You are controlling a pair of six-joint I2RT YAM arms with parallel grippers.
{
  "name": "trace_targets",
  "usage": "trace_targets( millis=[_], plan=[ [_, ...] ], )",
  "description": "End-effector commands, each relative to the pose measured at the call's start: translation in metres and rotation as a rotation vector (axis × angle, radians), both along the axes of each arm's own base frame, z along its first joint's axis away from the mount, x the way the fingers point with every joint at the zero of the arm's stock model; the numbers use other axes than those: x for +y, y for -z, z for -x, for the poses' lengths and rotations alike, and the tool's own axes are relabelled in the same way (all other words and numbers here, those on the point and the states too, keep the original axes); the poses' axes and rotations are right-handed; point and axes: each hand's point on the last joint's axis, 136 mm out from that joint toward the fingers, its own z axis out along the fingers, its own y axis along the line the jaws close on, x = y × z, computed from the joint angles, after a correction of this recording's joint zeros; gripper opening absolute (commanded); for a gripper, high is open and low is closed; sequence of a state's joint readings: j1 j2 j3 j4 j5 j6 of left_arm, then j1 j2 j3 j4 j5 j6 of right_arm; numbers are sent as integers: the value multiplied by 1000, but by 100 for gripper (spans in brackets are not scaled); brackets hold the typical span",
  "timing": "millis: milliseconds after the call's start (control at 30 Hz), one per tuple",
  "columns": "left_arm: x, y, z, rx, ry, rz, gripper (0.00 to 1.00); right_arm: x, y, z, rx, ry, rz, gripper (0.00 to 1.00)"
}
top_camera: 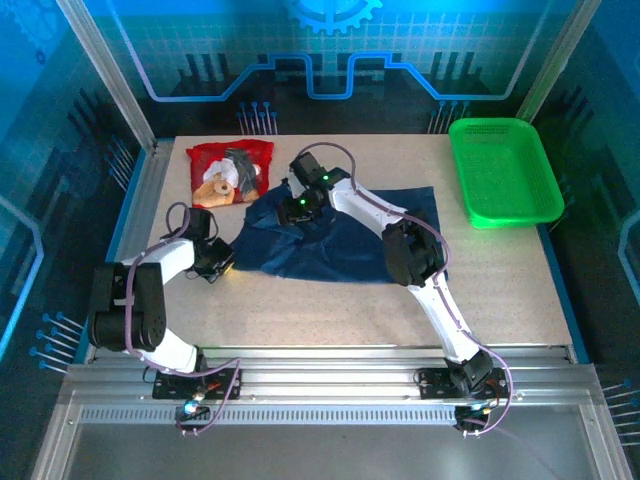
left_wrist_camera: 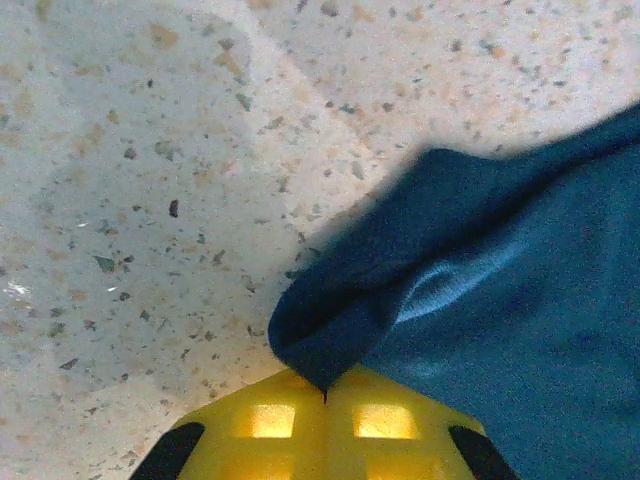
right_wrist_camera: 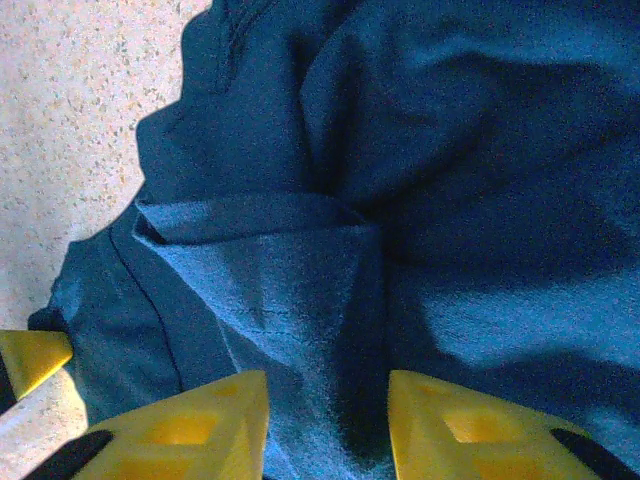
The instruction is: Fold and stack the t-shirts
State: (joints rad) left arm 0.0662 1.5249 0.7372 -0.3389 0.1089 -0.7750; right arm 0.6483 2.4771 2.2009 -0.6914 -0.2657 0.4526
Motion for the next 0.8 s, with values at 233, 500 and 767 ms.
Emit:
trace_targets(
  millis=[233, 500, 767],
  plan=[
    [-1, -2, 46, 9, 43, -34, 2, 23, 5, -10, 29, -40, -98, 48],
    [0, 1, 54, 18, 46, -36, 2, 37, 6, -10, 37, -64, -143, 44],
    [-1, 5, 55, 27, 53, -27, 2, 47, 9, -8, 38, -69, -158, 28]
  ],
)
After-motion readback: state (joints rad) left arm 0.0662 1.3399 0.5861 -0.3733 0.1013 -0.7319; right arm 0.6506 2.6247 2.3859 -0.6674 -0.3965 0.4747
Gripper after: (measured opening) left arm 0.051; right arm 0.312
